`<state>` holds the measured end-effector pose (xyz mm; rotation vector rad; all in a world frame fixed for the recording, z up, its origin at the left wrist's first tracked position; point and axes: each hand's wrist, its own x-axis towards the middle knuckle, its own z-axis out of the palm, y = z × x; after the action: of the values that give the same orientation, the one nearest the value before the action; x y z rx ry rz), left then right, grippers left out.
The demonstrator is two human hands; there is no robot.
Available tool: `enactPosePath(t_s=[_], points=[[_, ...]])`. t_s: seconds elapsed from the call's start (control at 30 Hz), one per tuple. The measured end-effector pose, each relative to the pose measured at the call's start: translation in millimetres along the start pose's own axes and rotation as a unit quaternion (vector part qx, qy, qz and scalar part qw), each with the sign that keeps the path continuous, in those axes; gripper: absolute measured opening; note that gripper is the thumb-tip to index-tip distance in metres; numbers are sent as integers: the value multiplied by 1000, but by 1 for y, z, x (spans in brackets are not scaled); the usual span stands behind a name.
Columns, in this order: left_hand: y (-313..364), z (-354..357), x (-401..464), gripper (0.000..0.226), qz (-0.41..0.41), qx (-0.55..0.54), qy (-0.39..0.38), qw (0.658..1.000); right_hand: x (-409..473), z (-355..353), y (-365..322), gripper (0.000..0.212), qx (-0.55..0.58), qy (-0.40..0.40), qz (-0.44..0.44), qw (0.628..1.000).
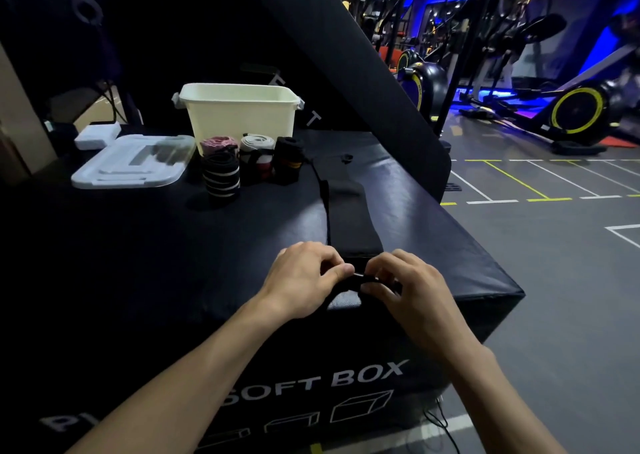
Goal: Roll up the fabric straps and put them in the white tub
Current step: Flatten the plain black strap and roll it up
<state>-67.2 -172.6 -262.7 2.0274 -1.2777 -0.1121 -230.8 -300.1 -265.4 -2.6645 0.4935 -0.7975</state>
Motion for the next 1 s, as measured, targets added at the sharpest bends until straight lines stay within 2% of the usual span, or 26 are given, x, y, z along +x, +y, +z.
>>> enactPosePath(t_s=[0.13, 0.33, 0.67, 0.8, 1.0], points=[[3, -3, -6, 16, 0, -9, 28, 1000, 3, 2, 1, 12, 3, -6, 4, 1000], [-1, -11, -13, 14, 65, 8, 24, 998, 5, 5, 3, 11, 8, 10, 7, 1000], [7, 4, -14, 18, 18, 0, 96, 995, 2, 15, 1, 14, -22, 98, 8, 995], [7, 5, -13, 16, 7, 8, 90, 996, 0, 16, -5, 12, -56, 119, -14, 991], [4, -2, -8, 18, 29, 92, 72, 993, 0, 12, 0, 20, -25, 61, -12, 998]])
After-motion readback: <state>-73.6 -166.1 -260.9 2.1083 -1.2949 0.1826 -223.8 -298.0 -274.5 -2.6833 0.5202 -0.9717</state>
